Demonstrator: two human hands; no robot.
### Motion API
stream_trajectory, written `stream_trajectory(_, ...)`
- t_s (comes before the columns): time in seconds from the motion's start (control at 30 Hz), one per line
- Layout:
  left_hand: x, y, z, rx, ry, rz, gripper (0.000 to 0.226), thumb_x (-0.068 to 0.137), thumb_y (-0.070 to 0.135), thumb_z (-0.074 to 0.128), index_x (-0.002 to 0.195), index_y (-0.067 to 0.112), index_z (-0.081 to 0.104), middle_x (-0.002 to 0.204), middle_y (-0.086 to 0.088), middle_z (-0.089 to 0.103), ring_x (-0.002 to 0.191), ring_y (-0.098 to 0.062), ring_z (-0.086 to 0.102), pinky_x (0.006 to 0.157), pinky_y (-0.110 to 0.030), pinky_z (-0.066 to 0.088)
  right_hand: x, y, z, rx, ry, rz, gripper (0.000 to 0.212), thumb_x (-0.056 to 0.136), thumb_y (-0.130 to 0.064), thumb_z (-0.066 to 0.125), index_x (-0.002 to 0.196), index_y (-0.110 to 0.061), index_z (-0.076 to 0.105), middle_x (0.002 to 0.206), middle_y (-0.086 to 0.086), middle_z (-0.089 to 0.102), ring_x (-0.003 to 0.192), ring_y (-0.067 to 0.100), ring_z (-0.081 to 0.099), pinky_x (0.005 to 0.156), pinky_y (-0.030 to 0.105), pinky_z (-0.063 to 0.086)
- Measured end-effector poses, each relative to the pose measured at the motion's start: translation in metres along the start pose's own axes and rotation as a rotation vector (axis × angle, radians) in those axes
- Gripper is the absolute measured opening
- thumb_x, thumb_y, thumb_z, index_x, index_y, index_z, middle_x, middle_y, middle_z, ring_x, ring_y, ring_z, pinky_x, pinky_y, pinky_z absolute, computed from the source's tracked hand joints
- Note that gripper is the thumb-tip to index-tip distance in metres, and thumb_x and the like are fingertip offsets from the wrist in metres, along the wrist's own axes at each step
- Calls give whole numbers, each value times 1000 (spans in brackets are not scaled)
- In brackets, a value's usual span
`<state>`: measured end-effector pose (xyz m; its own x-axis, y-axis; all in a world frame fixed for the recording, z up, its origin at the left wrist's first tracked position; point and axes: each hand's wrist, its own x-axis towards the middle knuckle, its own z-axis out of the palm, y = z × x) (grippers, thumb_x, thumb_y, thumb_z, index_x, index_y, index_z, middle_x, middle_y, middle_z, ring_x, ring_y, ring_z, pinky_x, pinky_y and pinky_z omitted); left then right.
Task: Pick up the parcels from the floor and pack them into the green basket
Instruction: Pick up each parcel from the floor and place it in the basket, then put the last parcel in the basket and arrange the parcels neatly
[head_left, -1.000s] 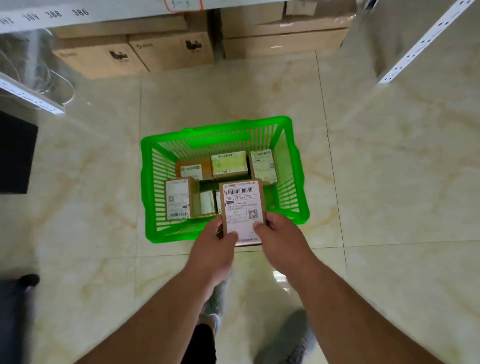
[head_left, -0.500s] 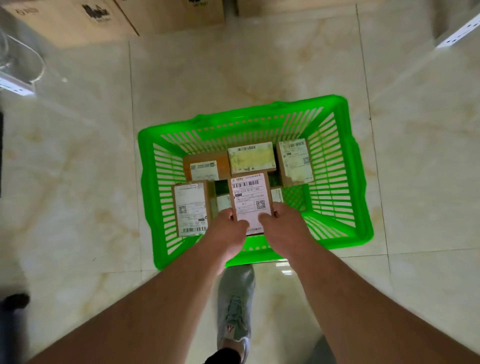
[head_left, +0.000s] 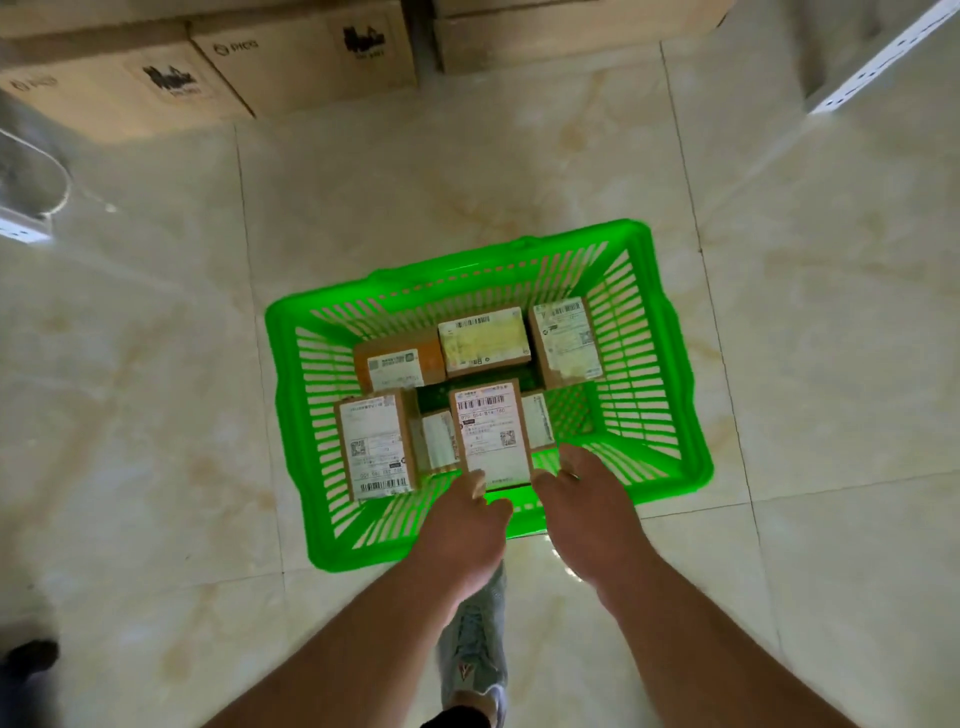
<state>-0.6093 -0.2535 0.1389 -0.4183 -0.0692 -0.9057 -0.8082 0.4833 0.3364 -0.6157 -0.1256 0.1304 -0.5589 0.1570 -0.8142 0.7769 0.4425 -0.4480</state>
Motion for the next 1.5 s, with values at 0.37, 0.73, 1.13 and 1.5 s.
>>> stream_trajectory(0.37, -58, 44, 119, 214, -100, 166, 55, 100, 26, 54, 154, 22, 42, 154, 3, 49, 137, -14, 49, 110, -30, 37, -63, 119, -82, 464, 196, 87, 49, 97, -26, 60, 145, -19, 52, 140, -6, 60, 114, -1, 50, 95, 18, 33)
stream_trajectory(0.73, -138, 26, 404, 635, -345, 299, 48, 99, 26, 56, 147, 22, 49, 141, 6, 57, 122, -7, 53, 95, -19, 31, -152, 418, -207, 908, 482, 498, 22, 91, -14, 57, 71, -17, 48, 67, 2, 39, 60, 16, 34, 44, 17, 29)
stream_trajectory(1.13, -197, -20, 661, 1040, -450, 396, 13, 95, 29, 56, 96, 32, 44, 99, 9, 52, 89, -13, 48, 80, -26, 37, -219, 638, -274, 1149, 591, 705, 17, 92, -20, 58, 91, -4, 66, 76, 19, 56, 75, 36, 55, 76, 41, 50)
stream_trajectory(1.5, -199, -67, 787, 1082, -439, 239, 12, 93, 29, 59, 87, 35, 50, 106, 7, 52, 96, -16, 50, 90, -29, 39, -210, 773, -312, 1177, 624, 731, 26, 92, -24, 56, 72, -22, 39, 67, -5, 36, 68, 21, 35, 54, 30, 27)
